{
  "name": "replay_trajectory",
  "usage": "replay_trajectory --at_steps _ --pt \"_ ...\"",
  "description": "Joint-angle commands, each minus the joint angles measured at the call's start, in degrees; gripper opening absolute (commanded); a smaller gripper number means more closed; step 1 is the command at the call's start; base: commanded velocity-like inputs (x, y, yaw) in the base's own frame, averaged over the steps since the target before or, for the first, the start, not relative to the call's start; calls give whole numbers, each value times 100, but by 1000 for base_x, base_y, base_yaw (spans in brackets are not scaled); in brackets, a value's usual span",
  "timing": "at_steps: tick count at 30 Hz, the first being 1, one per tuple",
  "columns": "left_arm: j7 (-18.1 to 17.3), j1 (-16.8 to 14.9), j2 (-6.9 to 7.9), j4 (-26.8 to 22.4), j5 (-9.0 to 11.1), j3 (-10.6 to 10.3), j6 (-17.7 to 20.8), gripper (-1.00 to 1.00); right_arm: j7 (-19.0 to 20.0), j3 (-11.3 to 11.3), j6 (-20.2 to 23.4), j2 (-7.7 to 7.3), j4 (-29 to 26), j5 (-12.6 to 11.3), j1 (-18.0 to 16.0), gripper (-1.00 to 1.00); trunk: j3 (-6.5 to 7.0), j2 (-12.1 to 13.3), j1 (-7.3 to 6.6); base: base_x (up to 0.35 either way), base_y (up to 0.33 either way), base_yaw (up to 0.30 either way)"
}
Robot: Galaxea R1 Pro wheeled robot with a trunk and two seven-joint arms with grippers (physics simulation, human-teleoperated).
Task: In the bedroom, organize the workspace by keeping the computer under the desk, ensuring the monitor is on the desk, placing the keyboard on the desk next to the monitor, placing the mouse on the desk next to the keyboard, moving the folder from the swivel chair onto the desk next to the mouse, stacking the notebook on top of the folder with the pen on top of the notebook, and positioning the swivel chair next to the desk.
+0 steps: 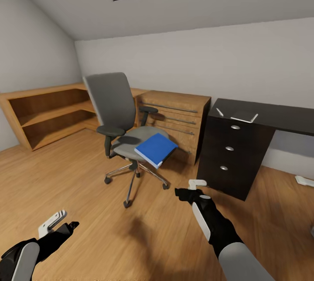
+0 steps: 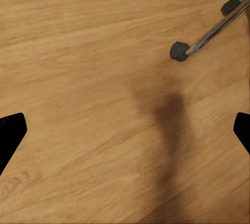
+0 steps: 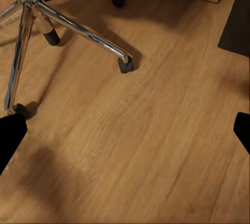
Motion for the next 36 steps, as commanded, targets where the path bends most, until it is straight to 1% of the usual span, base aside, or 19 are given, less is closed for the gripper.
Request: replay_trajectory --at_steps 1,2,5,6,7,10,12,14,15,16,18,19,21,22,24,25,29,33,36 --pt "49 -3 0 -6 61 1 19 100 -50 20 18 -3 -10 -108 -3 100 -28 -6 2 0 0 0" --pt "49 -3 0 -6 61 1 19 100 -46 20 15 -3 -11 -145 -3 100 -51 -7 5 0 0 0" --pt "49 -3 -2 -10 61 -1 19 100 -34 2 -172 -7 -9 -328 -3 100 -117 -11 13 0 0 0" --pt "49 -3 -3 -11 61 -2 17 100 -33 2 -260 -6 -5 -400 -3 100 -139 -13 15 0 0 0" --pt "49 -3 -5 -12 61 -3 15 100 -33 2 -407 -5 3 -521 -3 100 -161 -14 18 0 0 0" --pt "49 -3 -2 -13 61 -2 16 100 -32 8 -645 -3 12 -733 -3 100 -228 -18 25 0 0 0" --pt "49 -3 -1 -18 61 0 18 100 -37 15 -921 5 22 -1048 -3 100 -272 -21 31 0 0 0" --pt "49 -3 0 -21 61 1 19 100 -39 16 -1096 9 23 -1348 -5 100 -316 -23 36 0 0 0" --pt "49 -3 0 -22 61 0 19 100 -40 15 -1121 8 23 -1423 -6 100 -339 -25 38 0 0 0" --pt "49 -3 0 -23 61 -2 19 100 -39 2 -1171 5 25 -1687 -10 100 -339 -25 38 0 0 0" --pt "49 -3 0 -23 61 -3 19 100 -34 -21 -1194 2 30 -1925 -14 100 -339 -25 38 0 0 0" --pt "48 -3 0 -20 61 -4 22 100 -30 -54 -1212 -5 36 -2204 -16 100 -339 -25 38 0 0 0" --pt "45 -3 0 -18 61 -4 29 100 -25 -85 -1226 -12 42 -2503 -18 100 -339 -25 38 0 0 0" --pt "44 -3 0 -15 61 -6 35 100 -21 -104 -1242 -19 49 -2783 -19 100 -339 -25 38 0 0 0" --pt "39 -3 0 -7 61 -7 39 100 -19 -117 -1253 -24 56 -3011 -19 100 -339 -25 38 0 0 0" --pt "34 -3 0 3 61 -6 35 100 -12 -121 -1257 -30 67 -3176 -20 100 -339 -25 38 0 0 0" --pt "26 -3 6 16 55 -9 21 100 25 -127 -1262 -37 86 -3357 -20 100 -339 -25 38 2 0 0" --pt "18 -3 8 25 35 -12 14 100 113 -133 -1261 -46 95 -3437 -16 100 -339 -25 38 95 0 0" --pt "15 -3 14 28 29 -13 18 100 157 -133 -1247 -80 94 -3468 -7 100 -339 -25 38 100 0 0"
